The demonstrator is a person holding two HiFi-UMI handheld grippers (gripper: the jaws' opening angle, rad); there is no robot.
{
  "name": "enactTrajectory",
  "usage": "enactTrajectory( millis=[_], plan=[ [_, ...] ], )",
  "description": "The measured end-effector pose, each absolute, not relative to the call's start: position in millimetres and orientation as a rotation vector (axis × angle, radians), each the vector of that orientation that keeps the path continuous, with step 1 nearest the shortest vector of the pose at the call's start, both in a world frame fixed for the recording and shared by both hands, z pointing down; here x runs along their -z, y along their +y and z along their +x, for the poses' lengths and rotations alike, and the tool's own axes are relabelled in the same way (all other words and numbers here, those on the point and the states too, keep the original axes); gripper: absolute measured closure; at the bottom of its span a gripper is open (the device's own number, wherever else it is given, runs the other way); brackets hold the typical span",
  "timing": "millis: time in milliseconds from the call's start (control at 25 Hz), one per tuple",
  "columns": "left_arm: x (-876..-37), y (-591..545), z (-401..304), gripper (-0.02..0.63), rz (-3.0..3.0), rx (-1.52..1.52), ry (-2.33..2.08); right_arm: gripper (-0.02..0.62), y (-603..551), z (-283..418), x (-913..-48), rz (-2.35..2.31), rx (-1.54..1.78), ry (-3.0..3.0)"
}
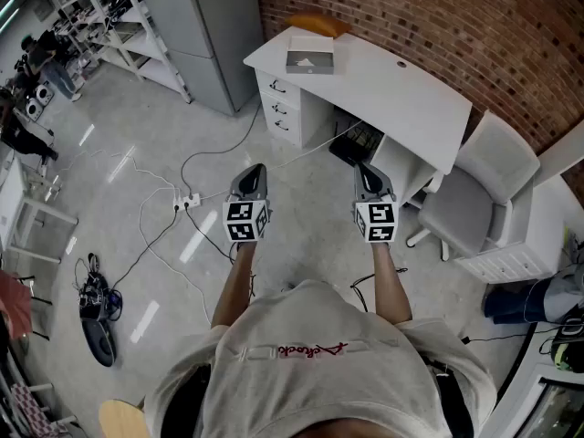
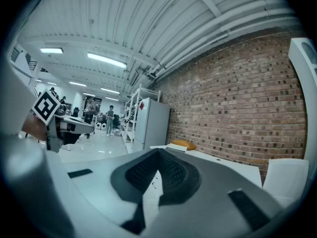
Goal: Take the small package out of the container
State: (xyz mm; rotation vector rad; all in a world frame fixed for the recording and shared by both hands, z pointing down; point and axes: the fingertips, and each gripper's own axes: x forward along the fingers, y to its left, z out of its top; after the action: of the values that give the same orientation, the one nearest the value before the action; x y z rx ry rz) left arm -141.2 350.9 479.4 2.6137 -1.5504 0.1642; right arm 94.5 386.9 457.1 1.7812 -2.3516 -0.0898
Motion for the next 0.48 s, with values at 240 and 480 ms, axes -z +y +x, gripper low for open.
enactTrajectory(
  millis=[240,480],
  plan=[
    [-480.6,355.1,-142.7,0.597,2.611,-0.175,-1.556,0.586,389.5,91.3,-460.6,1.770,0.071,-2.355],
    [-479.0,356.9,-141.6,0.597,2.609,-0.181,-1.559,0.586,390.4,92.2,-457.7,1.782,0.065,-2.382]
  ],
)
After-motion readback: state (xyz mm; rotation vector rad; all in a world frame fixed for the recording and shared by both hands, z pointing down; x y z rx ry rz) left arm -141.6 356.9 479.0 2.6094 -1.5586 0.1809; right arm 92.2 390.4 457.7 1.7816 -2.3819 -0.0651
